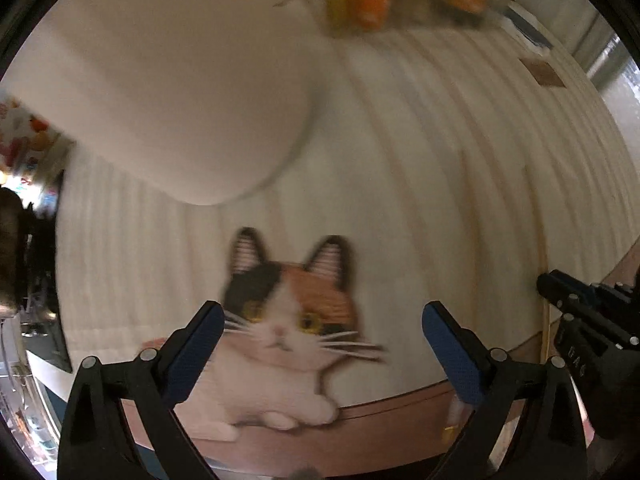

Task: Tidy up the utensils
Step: 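Lower both tools to the mat and grasp one chopstick each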

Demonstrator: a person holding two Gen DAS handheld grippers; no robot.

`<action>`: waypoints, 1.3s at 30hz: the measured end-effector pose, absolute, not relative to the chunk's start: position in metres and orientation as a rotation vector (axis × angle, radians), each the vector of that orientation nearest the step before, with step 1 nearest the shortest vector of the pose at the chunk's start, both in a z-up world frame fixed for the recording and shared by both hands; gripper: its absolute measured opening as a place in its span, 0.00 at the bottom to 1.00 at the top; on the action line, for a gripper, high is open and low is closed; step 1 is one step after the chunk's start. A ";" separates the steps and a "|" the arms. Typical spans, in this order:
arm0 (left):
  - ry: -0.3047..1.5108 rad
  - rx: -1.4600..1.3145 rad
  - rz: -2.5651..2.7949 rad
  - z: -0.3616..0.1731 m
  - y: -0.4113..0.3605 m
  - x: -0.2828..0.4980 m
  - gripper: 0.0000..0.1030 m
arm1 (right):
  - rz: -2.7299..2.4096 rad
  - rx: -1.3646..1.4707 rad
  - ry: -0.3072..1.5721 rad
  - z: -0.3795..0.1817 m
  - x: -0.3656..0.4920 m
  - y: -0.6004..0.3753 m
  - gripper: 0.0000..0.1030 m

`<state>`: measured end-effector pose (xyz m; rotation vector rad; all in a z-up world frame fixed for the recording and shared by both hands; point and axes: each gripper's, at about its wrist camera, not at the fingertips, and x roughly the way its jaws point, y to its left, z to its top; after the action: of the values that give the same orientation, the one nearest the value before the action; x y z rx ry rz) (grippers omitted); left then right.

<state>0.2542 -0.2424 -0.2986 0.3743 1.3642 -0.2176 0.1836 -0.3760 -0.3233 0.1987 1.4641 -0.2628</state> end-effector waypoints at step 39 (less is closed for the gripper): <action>1.501 0.026 -0.007 -0.319 -0.091 0.245 0.04 | -0.078 0.102 1.553 -0.263 0.225 -0.334 0.07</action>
<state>0.2452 -0.0913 -0.3191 0.0261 1.5005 -0.0069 0.2247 -0.3342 -0.2631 0.1017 1.5525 -0.0780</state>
